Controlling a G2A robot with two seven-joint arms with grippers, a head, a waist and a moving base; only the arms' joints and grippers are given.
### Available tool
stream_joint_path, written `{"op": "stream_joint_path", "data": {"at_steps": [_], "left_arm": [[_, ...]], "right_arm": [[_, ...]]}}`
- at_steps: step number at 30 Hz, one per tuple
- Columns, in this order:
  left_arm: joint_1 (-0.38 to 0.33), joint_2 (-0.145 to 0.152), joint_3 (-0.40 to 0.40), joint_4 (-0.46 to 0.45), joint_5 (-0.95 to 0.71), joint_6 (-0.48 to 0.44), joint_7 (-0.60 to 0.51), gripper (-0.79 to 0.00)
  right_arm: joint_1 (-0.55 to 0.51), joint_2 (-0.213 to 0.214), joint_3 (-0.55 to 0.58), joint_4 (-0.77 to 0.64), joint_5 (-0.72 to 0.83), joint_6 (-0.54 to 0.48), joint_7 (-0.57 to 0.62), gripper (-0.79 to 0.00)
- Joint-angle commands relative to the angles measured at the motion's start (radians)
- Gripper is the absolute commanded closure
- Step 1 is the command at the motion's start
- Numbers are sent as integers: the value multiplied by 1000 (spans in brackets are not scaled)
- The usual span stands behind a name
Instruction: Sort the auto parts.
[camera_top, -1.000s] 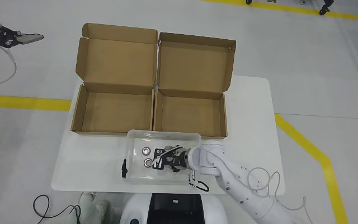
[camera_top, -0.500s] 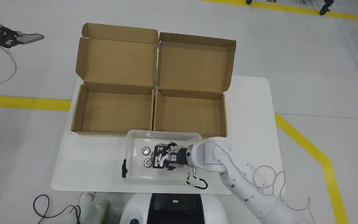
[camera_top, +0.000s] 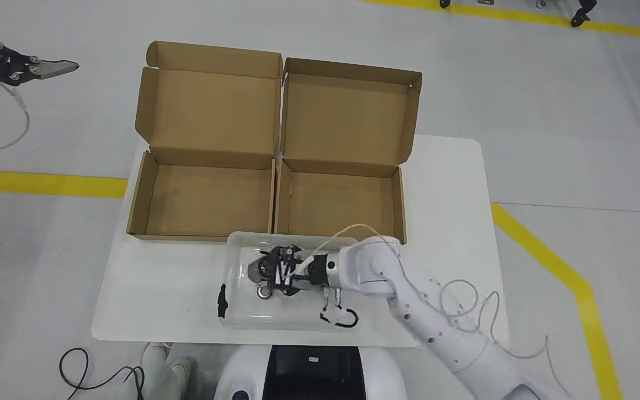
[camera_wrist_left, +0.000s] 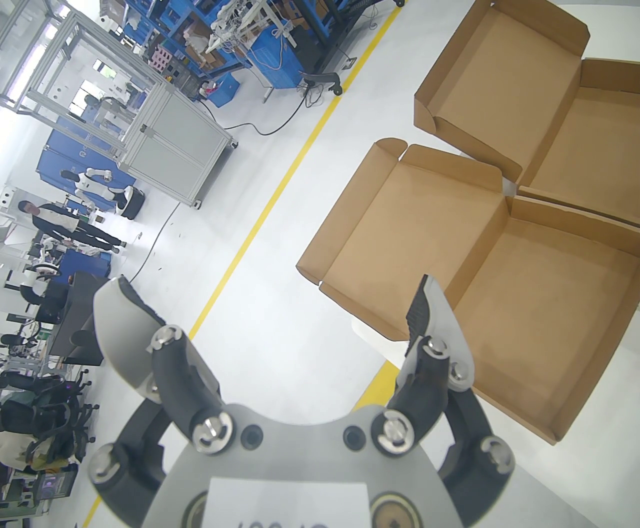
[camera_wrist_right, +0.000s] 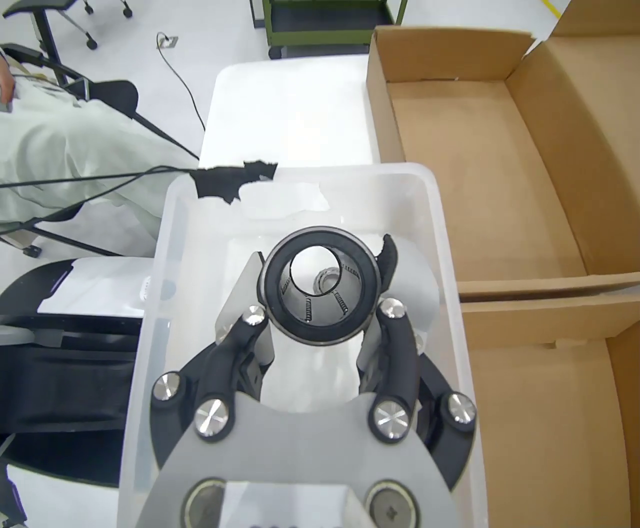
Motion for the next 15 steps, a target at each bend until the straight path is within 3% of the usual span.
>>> {"op": "stream_joint_path", "data": {"at_steps": [1, 7, 15], "left_arm": [[0, 0, 0, 0, 0, 0, 0, -785], [0, 0, 0, 0, 0, 0, 0, -785], [0, 0, 0, 0, 0, 0, 0, -785]], "right_arm": [[11, -3, 7, 11, 21, 7, -42, 0], [24, -6, 59, 34, 123, 8, -193, 0], [94, -8, 107, -6, 156, 3, -224, 0]]}}
